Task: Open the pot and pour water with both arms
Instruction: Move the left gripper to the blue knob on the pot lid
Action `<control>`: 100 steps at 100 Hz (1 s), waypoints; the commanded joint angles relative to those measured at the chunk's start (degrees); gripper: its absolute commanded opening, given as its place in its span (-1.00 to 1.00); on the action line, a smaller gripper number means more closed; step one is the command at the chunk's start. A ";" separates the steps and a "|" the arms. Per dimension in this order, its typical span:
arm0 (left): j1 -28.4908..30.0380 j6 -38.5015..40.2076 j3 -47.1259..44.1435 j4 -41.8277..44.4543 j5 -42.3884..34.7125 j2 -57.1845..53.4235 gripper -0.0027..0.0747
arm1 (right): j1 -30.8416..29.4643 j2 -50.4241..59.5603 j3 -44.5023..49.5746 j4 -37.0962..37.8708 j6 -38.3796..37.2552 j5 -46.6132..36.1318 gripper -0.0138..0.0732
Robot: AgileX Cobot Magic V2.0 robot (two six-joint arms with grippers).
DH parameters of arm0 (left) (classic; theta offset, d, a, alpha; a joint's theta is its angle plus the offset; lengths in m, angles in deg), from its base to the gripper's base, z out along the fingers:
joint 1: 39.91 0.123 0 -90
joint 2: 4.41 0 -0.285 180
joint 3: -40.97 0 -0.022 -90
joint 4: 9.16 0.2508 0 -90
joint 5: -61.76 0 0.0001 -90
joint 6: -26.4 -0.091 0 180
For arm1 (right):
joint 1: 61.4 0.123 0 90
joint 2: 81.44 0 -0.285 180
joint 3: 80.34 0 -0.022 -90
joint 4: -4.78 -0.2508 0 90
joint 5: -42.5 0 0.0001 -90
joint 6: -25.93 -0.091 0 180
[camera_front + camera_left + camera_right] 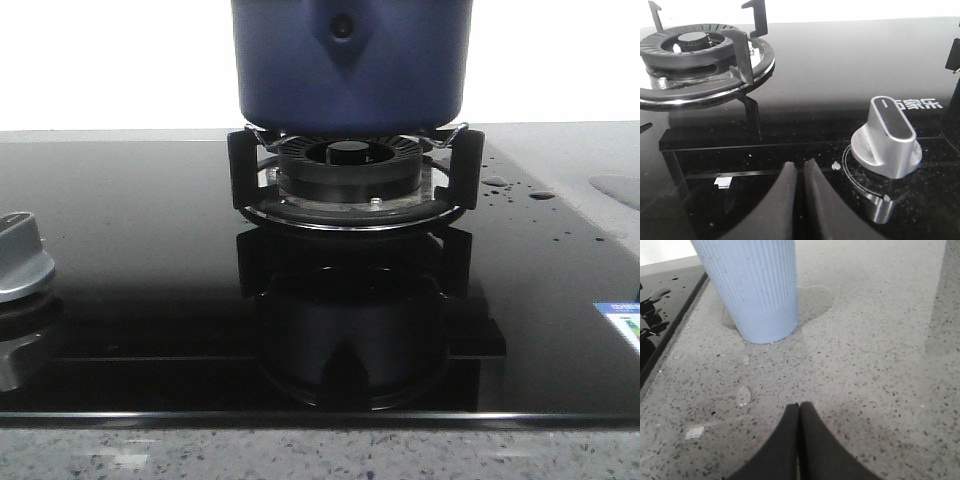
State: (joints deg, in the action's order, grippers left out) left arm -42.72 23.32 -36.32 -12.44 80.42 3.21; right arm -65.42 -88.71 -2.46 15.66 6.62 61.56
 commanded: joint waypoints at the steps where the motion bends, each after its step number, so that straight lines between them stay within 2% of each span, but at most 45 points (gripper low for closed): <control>1: -0.46 0.64 -2.58 -0.54 -2.50 -1.72 -0.98 | 0.08 1.20 1.63 0.21 0.38 -1.07 -0.83; 78: -0.46 0.64 -2.58 -0.54 -2.50 -1.72 -0.98 | 0.08 1.20 1.63 0.65 0.38 -1.58 -0.83; 90: -0.46 0.64 -2.58 -0.54 -3.02 -1.72 -0.98 | 0.08 1.20 1.63 2.25 0.27 -8.22 -0.83; 100: -0.46 0.64 -2.58 -1.53 -4.04 -1.72 -0.98 | 0.08 1.20 1.63 -0.85 -1.12 -20.09 -0.83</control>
State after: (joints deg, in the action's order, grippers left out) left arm -42.72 23.32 -36.32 -12.44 80.42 3.21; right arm -65.42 -88.71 -2.21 16.23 6.61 54.72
